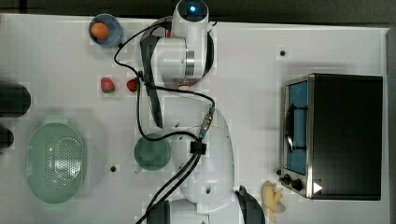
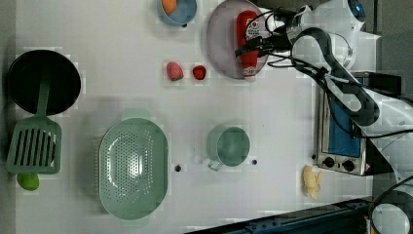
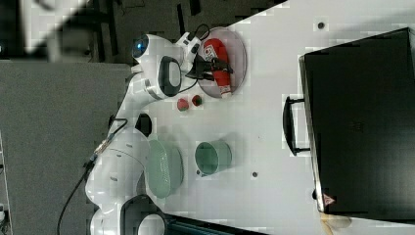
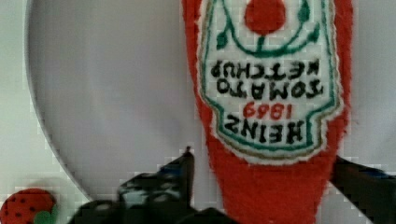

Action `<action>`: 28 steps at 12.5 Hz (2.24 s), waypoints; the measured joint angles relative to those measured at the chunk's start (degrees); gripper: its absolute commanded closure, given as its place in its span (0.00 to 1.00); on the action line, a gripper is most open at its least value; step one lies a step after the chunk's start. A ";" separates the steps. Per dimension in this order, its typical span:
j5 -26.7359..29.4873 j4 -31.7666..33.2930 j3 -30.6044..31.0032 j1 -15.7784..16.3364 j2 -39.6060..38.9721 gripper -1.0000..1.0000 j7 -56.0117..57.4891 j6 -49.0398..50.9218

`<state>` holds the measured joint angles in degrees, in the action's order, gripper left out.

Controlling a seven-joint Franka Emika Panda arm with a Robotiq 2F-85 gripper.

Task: Pick ketchup from table and place on plate.

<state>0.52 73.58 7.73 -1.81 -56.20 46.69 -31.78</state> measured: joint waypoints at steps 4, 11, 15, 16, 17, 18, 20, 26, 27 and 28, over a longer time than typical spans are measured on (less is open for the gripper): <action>0.28 -0.50 0.08 0.22 1.37 0.00 -0.06 2.07; 0.50 0.06 0.00 -0.44 19.98 0.00 -9.34 19.60; 0.51 -0.34 -0.95 -0.85 32.19 0.00 -23.53 22.79; 0.56 -0.22 -1.25 -1.03 34.75 0.00 -26.38 23.88; 0.55 0.45 -1.40 -1.34 36.98 0.00 -28.75 24.61; 0.51 2.52 -1.87 -1.49 39.46 0.00 -30.37 24.80; 0.29 7.11 -2.14 -1.94 43.29 0.00 -31.73 25.06; 0.49 21.60 -3.58 -2.36 48.19 0.00 -41.37 25.30; 0.16 24.34 -3.56 -2.57 49.18 0.00 -42.68 24.97; -0.11 27.08 -3.67 -2.51 50.42 0.00 -43.67 24.44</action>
<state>0.41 100.66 4.06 -4.33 -5.79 3.02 -7.34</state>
